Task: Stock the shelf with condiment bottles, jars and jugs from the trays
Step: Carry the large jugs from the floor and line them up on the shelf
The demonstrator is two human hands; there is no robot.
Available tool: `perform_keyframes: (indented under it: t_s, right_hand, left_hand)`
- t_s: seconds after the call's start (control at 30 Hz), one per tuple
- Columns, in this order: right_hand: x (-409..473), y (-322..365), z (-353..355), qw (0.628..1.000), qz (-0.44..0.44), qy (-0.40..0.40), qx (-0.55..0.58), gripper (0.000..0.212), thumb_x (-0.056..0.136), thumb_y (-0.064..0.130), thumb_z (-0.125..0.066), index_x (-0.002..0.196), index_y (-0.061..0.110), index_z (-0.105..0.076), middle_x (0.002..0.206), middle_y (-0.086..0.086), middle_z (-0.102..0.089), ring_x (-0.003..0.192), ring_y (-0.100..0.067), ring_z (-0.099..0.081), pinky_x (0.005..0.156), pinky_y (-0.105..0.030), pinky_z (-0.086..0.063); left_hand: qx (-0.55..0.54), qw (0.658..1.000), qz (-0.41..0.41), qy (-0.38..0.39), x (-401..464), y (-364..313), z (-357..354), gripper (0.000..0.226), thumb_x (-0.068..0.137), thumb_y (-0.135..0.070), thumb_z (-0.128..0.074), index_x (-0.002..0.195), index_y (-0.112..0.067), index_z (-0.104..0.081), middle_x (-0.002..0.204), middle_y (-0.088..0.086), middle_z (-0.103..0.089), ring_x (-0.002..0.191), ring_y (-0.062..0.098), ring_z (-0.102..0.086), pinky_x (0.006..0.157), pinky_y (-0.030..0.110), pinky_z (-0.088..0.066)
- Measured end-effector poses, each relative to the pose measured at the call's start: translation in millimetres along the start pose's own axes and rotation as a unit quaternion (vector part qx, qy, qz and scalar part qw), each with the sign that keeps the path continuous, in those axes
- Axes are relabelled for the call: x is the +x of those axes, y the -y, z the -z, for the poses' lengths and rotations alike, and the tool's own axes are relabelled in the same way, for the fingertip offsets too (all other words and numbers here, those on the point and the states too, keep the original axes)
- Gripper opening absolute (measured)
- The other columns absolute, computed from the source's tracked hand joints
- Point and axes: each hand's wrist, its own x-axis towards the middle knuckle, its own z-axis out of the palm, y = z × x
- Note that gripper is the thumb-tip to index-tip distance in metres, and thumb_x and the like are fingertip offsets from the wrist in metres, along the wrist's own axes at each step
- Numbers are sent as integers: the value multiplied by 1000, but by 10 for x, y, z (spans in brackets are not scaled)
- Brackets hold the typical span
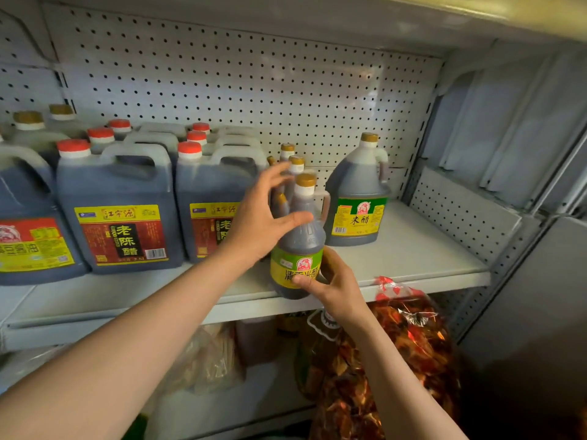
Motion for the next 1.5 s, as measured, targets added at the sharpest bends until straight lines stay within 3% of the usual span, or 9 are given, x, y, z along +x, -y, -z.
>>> perform_keyframes:
  t_s: [0.07,0.17,0.3,0.53,0.77,0.97,1.3,1.4,1.5]
  right_hand:
    - [11,-13,-7,1000,-1,5,5,70,76,28,-83,137,15,-51,124,1,-68,115,-16,-65,97,-32,-54]
    - [26,-24,-16,1000,-10,8,14,73,74,31,-83,138,19,-50,125,4,-67,116,-12,-63,95,-27,-53]
    - [24,-6,-34,1000,-14,10,18,74,73,31,-83,137,21,-47,127,5,-64,117,-9,-61,87,-18,-52]
    - [85,-1,-6,999,-17,23,25,73,72,27,-82,134,18,-46,126,-1,-63,111,-5,-63,82,-17,-52]
    - [213,-12,51,999,-20,33,-5,68,77,22,-81,134,17,-44,125,3,-61,105,9,-61,79,-14,-52]
    - [408,-14,87,998,-28,44,-28,75,70,38,-81,132,17,-44,126,1,-62,110,-2,-62,86,-24,-55]
    - [817,-157,109,997,-35,52,-49,77,74,36,-86,134,14,-43,128,-1,-61,115,-7,-61,98,-38,-54]
    - [904,-156,102,996,-34,56,-55,82,70,44,-83,135,15,-43,129,0,-61,117,-9,-61,99,-37,-54]
    - [993,-168,93,996,-36,59,-49,78,74,37,-83,136,14,-42,130,-1,-61,116,-8,-61,98,-35,-54]
  left_hand:
    - [51,998,-44,17,95,-132,120,78,71,-28,-87,131,-48,-42,130,-12,-58,120,4,-51,100,16,-38]
    - [157,985,-40,65,179,-210,164,72,69,-31,-87,127,-49,-48,124,-6,-48,115,14,-55,105,38,-44]
    - [182,979,-34,91,170,-178,121,73,70,-30,-87,123,-53,-41,118,-8,-44,118,19,-53,103,50,-45]
    - [200,975,-38,88,263,-182,131,71,66,-31,-89,122,-41,-45,118,-1,-43,113,16,-52,105,42,-43]
    - [228,968,-45,91,352,-161,105,69,68,-32,-88,122,-38,-45,115,-3,-40,115,18,-49,102,44,-45]
    - [296,949,-54,94,513,-146,93,73,68,-38,-87,125,-31,-43,120,1,-42,119,22,-46,101,35,-40]
    - [374,920,-42,108,788,-114,56,77,69,-41,-86,128,-22,-41,128,10,-43,130,30,-37,106,36,-33]
    - [380,918,-35,109,860,-98,47,77,70,-41,-86,130,-21,-41,132,10,-41,138,32,-31,110,37,-29]
    - [393,913,-34,103,926,-70,30,77,71,-41,-85,130,-19,-41,134,11,-42,143,32,-23,116,36,-19]
